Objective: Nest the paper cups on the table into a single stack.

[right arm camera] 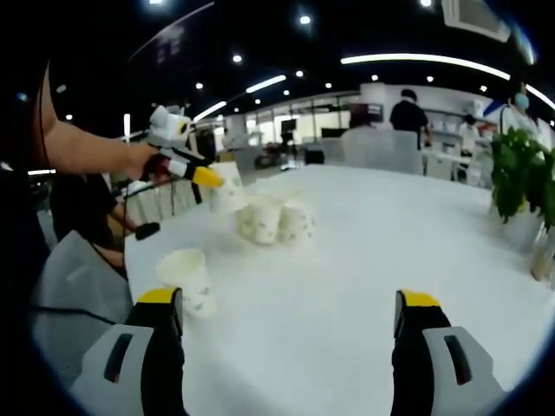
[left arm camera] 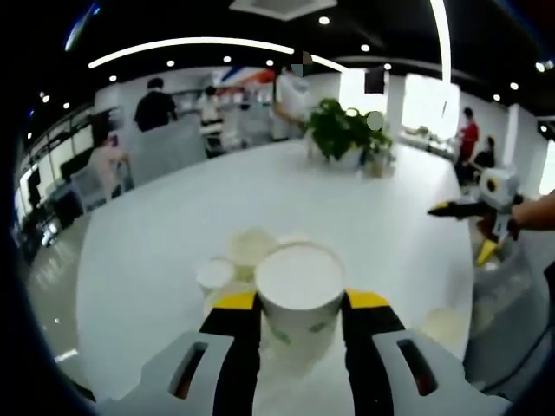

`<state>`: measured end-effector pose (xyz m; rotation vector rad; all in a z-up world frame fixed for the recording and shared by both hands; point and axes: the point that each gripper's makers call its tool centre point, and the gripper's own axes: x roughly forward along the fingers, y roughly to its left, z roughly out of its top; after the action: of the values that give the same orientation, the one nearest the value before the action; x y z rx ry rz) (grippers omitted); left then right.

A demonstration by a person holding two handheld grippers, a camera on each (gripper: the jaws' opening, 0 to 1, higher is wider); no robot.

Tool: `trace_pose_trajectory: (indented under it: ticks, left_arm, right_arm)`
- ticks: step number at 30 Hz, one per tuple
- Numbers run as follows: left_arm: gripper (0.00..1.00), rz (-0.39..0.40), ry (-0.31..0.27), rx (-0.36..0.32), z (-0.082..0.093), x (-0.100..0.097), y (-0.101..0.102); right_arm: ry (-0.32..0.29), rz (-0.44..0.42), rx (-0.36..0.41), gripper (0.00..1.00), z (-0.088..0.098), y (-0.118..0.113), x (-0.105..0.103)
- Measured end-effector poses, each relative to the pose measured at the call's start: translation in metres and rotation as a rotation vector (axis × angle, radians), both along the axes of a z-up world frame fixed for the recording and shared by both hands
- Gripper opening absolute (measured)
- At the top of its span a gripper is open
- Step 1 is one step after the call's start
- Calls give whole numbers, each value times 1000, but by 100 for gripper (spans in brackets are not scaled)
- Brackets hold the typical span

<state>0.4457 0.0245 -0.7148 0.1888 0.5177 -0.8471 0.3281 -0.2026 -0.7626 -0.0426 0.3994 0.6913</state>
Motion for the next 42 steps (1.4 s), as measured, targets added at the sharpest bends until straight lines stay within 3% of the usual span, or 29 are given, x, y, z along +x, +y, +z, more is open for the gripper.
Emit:
trace_pose_trajectory:
  ticks: [8, 27, 42]
  left_arm:
    - [34, -17, -3, -15, 11, -3, -5]
    - [34, -15, -77, -38, 59, 13, -4]
    - [34, -28, -67, -22, 58, 13, 0]
  right_arm:
    - [-3, -1, 1, 100, 2, 1, 0]
    - [-9, 1, 3, 100, 4, 3, 1]
    - [-17, 5, 2, 100, 7, 5, 4]
